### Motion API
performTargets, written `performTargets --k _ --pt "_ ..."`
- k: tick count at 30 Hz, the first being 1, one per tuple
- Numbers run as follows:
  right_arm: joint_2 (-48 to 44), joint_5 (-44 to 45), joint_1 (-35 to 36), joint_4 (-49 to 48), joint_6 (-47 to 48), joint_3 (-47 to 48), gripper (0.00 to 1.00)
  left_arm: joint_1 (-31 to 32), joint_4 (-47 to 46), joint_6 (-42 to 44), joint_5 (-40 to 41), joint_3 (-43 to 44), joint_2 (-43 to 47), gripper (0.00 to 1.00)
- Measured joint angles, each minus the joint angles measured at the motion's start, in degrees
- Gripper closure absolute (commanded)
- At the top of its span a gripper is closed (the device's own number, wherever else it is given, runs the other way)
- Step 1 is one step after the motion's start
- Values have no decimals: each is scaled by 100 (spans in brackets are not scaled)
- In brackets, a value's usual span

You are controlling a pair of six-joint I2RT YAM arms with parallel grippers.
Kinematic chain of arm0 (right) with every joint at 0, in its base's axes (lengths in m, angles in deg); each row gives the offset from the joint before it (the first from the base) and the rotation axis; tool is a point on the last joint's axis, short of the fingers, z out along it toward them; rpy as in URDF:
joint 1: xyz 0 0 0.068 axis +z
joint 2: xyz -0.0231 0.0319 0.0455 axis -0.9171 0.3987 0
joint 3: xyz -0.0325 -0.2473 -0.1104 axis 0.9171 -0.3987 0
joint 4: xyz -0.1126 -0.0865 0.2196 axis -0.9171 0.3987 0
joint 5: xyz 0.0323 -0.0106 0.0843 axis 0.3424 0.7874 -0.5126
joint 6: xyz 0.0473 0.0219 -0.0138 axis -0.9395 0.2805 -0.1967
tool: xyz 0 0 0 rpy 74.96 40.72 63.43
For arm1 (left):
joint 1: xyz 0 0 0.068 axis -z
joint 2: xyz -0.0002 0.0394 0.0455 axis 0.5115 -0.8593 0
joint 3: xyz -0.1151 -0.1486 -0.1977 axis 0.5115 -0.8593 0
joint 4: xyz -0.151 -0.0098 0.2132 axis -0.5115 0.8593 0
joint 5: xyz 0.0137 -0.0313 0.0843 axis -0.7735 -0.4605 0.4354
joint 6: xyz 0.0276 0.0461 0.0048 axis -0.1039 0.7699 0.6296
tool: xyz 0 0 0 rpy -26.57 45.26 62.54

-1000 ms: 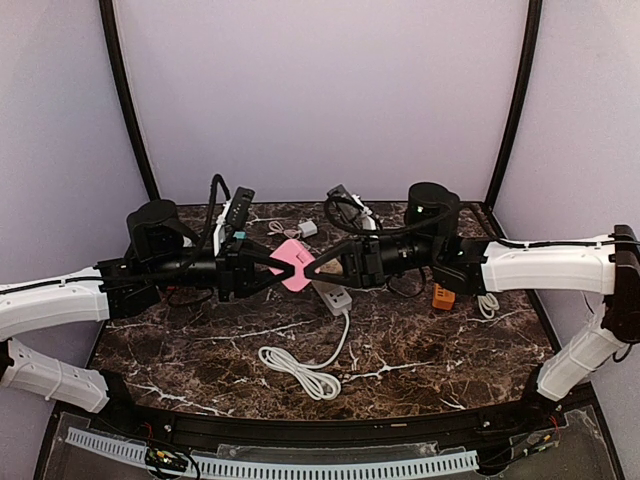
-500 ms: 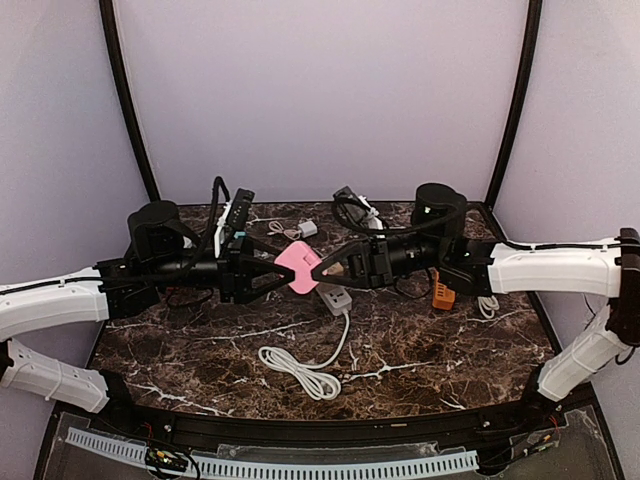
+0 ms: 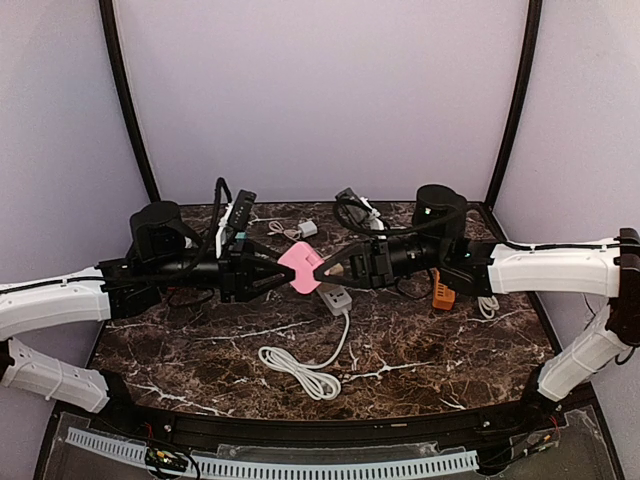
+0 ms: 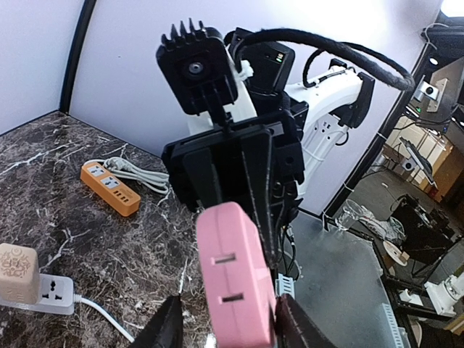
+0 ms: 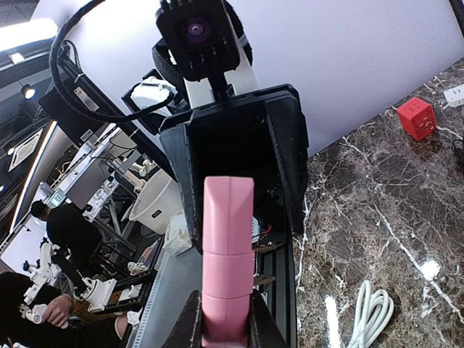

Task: Pull the plug off the socket
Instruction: Adjust the plug.

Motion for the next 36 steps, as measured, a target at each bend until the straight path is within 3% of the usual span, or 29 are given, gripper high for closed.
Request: performTargets --k 4,5,9,12,14,20,36 --pt "22 4 -28 26 0 -2 100 2 -142 -87 -258 9 -140 79" --pt "26 2 -37 28 -2 -4 96 0 -166 -114 -295 7 -162 83" --pt "28 -31 -59 -42 166 -15 58 -2 -264 -369 -479 11 -214 97" --pt "26 -50 -55 -13 103 -9 39 -2 -269 -367 -468 11 -254 99" --pt "20 -61 -66 24 120 2 34 -2 -267 -365 -461 11 -282 99" --pt "-61 -83 -245 -22 -35 17 39 -2 -273 -369 -461 11 -289 99" --pt "168 -205 -103 -1305 -881 28 45 0 -498 -396 -476 11 -363 99"
